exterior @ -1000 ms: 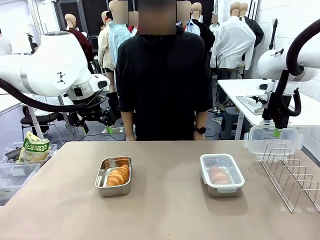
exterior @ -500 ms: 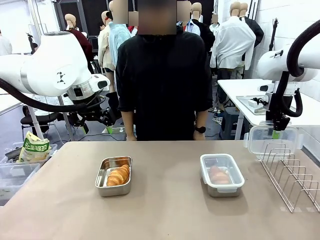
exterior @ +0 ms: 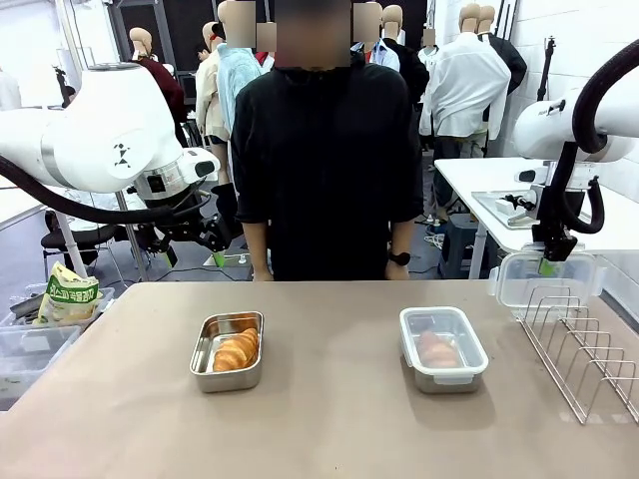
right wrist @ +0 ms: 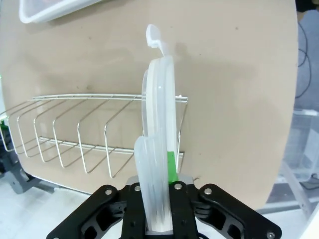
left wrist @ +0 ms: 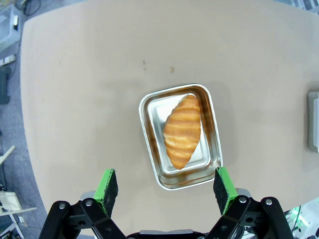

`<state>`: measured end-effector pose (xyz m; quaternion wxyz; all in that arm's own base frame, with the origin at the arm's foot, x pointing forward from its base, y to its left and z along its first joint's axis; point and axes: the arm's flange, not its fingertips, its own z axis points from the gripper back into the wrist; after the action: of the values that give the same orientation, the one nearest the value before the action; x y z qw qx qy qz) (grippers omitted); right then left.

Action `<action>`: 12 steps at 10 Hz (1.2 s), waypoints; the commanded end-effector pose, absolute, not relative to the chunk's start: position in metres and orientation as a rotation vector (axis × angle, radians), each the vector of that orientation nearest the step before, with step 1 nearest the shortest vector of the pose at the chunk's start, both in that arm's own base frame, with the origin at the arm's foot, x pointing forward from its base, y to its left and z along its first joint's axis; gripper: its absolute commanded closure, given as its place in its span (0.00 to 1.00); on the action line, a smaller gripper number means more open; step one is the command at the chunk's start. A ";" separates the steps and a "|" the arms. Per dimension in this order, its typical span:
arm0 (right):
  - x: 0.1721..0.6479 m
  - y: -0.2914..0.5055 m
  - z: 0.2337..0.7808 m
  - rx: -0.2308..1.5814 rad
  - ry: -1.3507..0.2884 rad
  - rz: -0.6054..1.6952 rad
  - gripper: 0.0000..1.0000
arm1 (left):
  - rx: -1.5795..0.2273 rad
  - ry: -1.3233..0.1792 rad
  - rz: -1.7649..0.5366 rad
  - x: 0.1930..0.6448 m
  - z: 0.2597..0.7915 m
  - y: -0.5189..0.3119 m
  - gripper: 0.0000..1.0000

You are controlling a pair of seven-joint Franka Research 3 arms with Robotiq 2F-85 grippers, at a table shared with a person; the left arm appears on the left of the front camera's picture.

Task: Place the bread in airtight containers.
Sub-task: Pick up one Airtight Container lid and hand it to the human.

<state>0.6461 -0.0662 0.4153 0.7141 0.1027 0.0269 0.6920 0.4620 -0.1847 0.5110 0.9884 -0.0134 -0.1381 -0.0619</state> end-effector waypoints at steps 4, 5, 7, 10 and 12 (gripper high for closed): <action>0.637 -0.061 0.445 0.315 0.087 1.482 1.00 | -0.011 -0.278 -0.115 0.461 0.512 -0.184 0.00; 0.628 -0.064 0.473 0.340 0.097 1.461 1.00 | -0.011 -0.278 -0.115 0.461 0.512 -0.184 0.00; 0.611 -0.065 0.529 0.277 -0.002 1.507 1.00 | -0.011 -0.278 -0.115 0.461 0.512 -0.184 0.00; 0.616 -0.043 0.601 0.106 -0.142 1.708 1.00 | -0.011 -0.278 -0.115 0.461 0.512 -0.184 0.00; 0.627 0.005 0.633 -0.080 -0.308 1.956 1.00 | -0.011 -0.278 -0.115 0.461 0.512 -0.184 0.00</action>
<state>0.6149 -0.0148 0.6354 0.6105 -0.0009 -0.0840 0.7876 0.4619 -0.1850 0.5112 0.9884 -0.0134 -0.1382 -0.0622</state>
